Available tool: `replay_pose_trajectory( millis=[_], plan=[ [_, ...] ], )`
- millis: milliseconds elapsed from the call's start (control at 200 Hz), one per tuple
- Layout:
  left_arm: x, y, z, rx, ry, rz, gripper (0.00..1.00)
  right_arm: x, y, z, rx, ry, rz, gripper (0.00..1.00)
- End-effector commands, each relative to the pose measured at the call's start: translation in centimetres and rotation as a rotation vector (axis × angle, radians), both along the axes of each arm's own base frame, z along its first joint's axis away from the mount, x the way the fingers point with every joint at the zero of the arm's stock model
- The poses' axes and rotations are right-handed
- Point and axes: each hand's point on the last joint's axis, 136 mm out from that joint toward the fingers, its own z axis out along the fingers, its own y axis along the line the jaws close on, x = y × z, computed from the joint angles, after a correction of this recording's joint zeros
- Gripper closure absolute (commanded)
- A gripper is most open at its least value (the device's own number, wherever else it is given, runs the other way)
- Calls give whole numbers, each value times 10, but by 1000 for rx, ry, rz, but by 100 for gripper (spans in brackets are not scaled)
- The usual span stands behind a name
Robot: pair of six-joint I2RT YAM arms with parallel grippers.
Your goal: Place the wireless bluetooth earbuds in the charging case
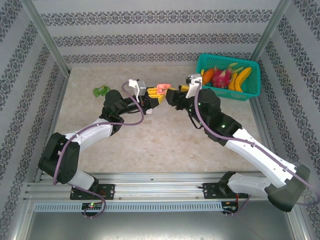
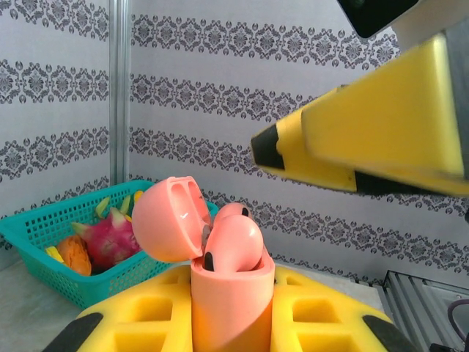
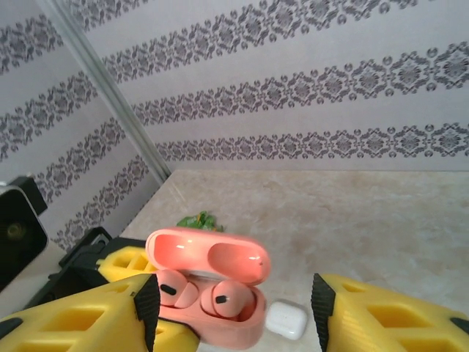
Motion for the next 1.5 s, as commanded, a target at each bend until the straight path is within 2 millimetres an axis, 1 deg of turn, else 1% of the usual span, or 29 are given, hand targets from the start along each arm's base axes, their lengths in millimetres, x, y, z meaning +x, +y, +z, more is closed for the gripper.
replay_pose_trajectory(
  millis=[0, 170, 225, 305, 325, 330, 365, 430, 455, 550, 575, 625, 629, 649, 654, 684, 689, 719, 754, 824, 919, 1044, 1149, 1239, 1309, 1349, 1404, 1449, 1499],
  plan=[
    [-5, -4, 17, -42, -59, -15, 100, -3, -12, 8, 71, 7, -9, 40],
    [-4, -5, 14, -39, -51, -20, 100, 5, -29, 17, 124, 31, -47, 40],
    [-5, -5, 13, -35, -51, -27, 100, 13, -33, 15, 128, 63, -64, 40],
    [-7, -7, 11, -26, -52, -44, 100, 26, -34, 11, 103, 133, -63, 43],
    [-8, -7, 11, -25, -50, -49, 100, 29, -33, 13, 97, 148, -57, 44],
    [-8, -7, 11, -24, -50, -50, 100, 31, -33, 9, 91, 160, -58, 44],
    [-10, -8, 11, -21, -55, -60, 100, 39, -33, 7, 85, 192, -54, 47],
    [-12, -10, 7, -8, -49, -80, 100, 52, -28, 1, 73, 266, -23, 52],
    [-12, -10, 7, -5, -48, -86, 100, 56, -25, 1, 66, 286, -12, 56],
    [-14, -11, 4, 6, -43, -101, 100, 75, -18, -12, 34, 379, 15, 66],
    [-14, -12, 3, 7, -44, -103, 100, 79, -15, -11, 32, 389, 28, 68],
    [-15, -12, 3, 9, -42, -108, 100, 87, -9, -21, 20, 431, 48, 72],
    [-15, -12, 2, 10, -41, -109, 100, 87, -10, -18, 22, 427, 51, 72],
    [-15, -13, 2, 11, -39, -111, 100, 91, -6, -24, 15, 450, 61, 73],
    [-15, -13, 2, 11, -39, -111, 100, 91, -6, -22, 17, 448, 63, 73],
    [-15, -13, 1, 12, -36, -113, 100, 94, -2, -27, 11, 473, 77, 74],
    [-15, -13, 1, 12, -37, -112, 100, 96, -1, -31, 7, 484, 78, 74],
    [-14, -13, 2, 11, -36, -110, 100, 97, 3, -35, 1, 500, 95, 76],
    [-13, -13, 2, 10, -35, -106, 100, 101, 8, -44, -7, 534, 110, 78],
    [-11, -13, 1, 12, -27, -105, 100, 100, 19, -54, -18, 571, 152, 80],
    [-5, -13, -1, 13, -15, -78, 100, 90, 32, -62, -50, 593, 191, 82],
    [3, -12, -4, 12, -1, -39, 100, 69, 43, -73, -84, 612, 234, 83],
    [10, -11, -5, 9, 13, -15, 100, 49, 45, -80, -108, 617, 248, 84],
    [15, -10, -6, 3, 29, 4, 100, 38, 40, -84, -117, 613, 226, 84],
    [20, -10, -9, -5, 46, 20, 100, 35, 30, -86, -113, 603, 186, 84],
    [23, -9, -9, -11, 59, 26, 100, 38, 19, -87, -115, 594, 129, 82],
    [29, -11, -14, -7, 109, 33, 100, 45, -2, -87, -92, 586, 20, 76],
    [37, -13, -22, 6, 173, 45, 100, 50, -22, -88, -60, 583, -58, 75],
    [46, -16, -39, 26, 276, 52, 100, 54, -43, -94, -31, 581, -138, 72]
  ],
)
